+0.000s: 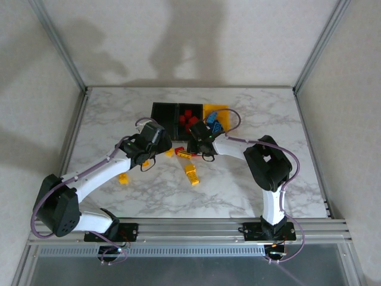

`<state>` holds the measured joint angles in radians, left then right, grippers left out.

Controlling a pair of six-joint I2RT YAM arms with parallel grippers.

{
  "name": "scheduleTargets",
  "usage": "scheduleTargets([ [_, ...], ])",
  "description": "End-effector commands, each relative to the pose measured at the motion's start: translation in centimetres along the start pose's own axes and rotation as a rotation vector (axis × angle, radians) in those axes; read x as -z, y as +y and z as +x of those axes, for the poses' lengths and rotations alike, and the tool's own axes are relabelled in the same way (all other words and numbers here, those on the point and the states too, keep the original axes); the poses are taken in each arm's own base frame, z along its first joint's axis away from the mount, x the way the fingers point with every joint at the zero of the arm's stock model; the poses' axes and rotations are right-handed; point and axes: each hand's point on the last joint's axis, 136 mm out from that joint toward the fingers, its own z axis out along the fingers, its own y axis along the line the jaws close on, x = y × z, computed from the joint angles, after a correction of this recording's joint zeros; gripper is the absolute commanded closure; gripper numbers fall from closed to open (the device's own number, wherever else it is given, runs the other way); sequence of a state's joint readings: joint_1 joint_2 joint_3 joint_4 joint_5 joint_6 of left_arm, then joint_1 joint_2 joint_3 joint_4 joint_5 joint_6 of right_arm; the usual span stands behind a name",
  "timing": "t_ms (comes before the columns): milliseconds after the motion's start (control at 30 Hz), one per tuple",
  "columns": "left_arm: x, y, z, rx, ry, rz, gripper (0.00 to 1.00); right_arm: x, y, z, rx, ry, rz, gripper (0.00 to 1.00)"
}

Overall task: Sort the legos into containers by color
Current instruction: Pick up the lego from the center of the table, then place the lego in the container.

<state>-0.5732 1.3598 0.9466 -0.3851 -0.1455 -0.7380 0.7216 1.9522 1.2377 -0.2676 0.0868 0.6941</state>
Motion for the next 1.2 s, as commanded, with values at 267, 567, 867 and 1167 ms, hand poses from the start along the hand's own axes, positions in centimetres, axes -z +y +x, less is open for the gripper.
scheduleTargets([
  [267,0.4,0.5,-0.1,0.036,-0.012,0.008,0.26,5.2,1.1,-3.8,0.031,-0.094,0.011,0.52],
  [567,0.8,1.1,0.4,0.057,-0.008,0.013,0.26,5.3,2.8,-10.1,0.031,-0.183,0.000,0.52],
  [867,1.3,1.8,1.0,0.077,-0.001,0.014,0.26,1.4,4.4,-14.3,0.026,-0.193,-0.007,0.49],
  [1167,1.4,2.2,1.4,0.083,0.004,0.006,0.26,0.0,4.7,-17.2,0.007,-0.218,-0.026,0.40],
])
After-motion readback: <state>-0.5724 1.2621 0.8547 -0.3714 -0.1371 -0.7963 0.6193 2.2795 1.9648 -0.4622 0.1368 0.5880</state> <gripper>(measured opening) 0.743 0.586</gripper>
